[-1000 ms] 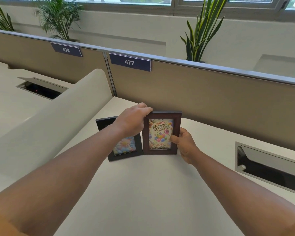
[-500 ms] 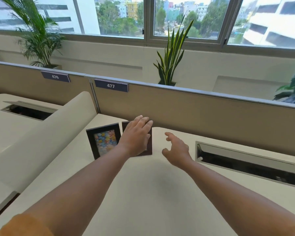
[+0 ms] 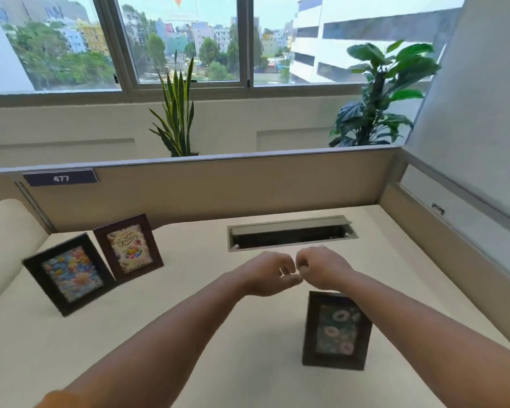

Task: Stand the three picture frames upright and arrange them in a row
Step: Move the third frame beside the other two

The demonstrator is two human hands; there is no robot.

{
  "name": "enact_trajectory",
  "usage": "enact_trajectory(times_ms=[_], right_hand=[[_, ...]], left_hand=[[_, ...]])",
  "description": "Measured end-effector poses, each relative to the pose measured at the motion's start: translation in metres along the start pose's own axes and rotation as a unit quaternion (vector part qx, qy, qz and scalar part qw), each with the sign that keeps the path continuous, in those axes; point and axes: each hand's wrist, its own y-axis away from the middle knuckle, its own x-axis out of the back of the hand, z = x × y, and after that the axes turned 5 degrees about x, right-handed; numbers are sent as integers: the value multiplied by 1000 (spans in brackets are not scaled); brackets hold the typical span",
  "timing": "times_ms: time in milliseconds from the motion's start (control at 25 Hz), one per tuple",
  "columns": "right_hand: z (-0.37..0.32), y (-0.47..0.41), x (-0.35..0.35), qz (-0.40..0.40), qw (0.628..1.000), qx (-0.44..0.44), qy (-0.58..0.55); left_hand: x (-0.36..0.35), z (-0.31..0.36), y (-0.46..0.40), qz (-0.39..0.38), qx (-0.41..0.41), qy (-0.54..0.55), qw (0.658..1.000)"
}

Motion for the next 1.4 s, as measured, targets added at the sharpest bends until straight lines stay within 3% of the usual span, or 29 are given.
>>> enact_trajectory(times_ms=[160, 360, 520, 760, 1000, 1400], right_hand=[[64, 47, -8, 22, 997, -65, -31], [92, 67, -27, 58, 979, -115, -157], [83, 62, -39, 91, 913, -129, -377], [53, 29, -53, 11, 779, -76, -622], [6, -25, -91, -115, 807, -49, -578], [-98, -152, -126, -119, 772, -63, -621]], left_hand=[[-52, 60, -15, -49, -49, -55, 996], [-81, 65, -22, -53, -52, -92, 993], [-77, 48, -13, -17, -43, -49, 998], [-27, 3, 2, 64, 9, -19, 998], [33, -58, 21, 145, 66, 69, 985], [100, -184, 18, 155, 136, 28, 978]])
